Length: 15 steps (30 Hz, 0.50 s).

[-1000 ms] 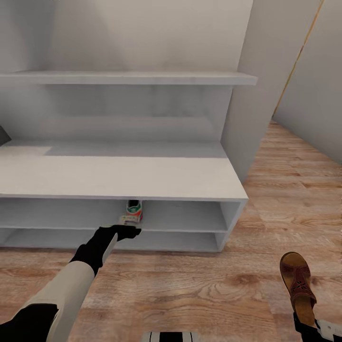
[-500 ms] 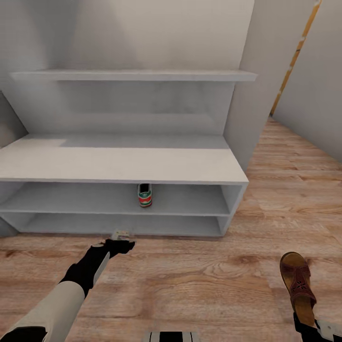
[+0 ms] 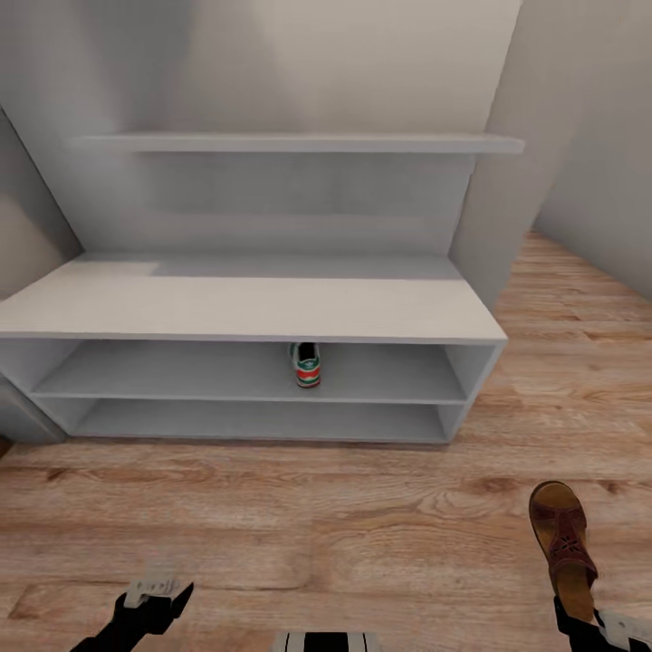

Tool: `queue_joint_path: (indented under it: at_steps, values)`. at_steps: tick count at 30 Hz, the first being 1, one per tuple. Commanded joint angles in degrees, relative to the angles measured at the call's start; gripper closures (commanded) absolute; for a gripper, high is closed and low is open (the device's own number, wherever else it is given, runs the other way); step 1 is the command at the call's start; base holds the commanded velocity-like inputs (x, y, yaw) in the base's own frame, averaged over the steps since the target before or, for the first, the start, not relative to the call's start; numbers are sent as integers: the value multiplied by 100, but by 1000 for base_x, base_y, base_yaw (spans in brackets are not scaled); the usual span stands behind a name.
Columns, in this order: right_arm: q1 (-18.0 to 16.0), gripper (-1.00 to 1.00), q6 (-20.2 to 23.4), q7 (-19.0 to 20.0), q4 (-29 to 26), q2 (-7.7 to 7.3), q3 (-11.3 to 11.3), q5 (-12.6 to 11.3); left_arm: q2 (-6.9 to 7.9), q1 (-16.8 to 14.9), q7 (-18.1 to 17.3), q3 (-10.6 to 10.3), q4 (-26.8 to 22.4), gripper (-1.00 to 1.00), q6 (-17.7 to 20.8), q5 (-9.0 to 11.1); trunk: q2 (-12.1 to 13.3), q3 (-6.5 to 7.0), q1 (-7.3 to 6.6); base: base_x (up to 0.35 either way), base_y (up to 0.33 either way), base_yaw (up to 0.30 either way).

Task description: Pick up the two gym shoes and the two sandals from the corridor floor and place them onto the hallstand (shoe rack) in the corridor, making sure they are on the rack and not on the floor. Arrange them so the two gym shoes are next to each other and the two sandals are next to each other.

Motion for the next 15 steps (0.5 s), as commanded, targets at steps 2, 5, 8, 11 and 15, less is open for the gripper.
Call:
queue_joint_path:
  at_steps: [2, 5, 8, 11, 15]
  values:
    - [-6, 100, -15, 55, 5, 13, -49, 0, 14, 189, -50, 40, -14, -100, -111, 55, -2, -3, -1, -1, 305, 0]
    - [-6, 100, -14, 61, 20, 32, -44, -1, 93, 382, -54, 57, 14, -100, -194, 70, -2, -3, -1, 0, 306, 0]
    - [-6, 100, -14, 72, 28, 47, -38, -2, 213, 510, -58, 60, 48, -100, -230, 191, -2, -3, -1, 0, 306, 0]
    - [-6, 100, -14, 72, 32, 88, -40, -2, 252, 587, -301, 63, 113, -100, -369, 307, -2, -3, -1, 0, 307, 0]
    - [-6, 100, -14, 60, 191, 119, -42, -2, 273, 628, -718, 169, 217, -100, -580, 425, -2, -3, -1, 0, 309, 0]
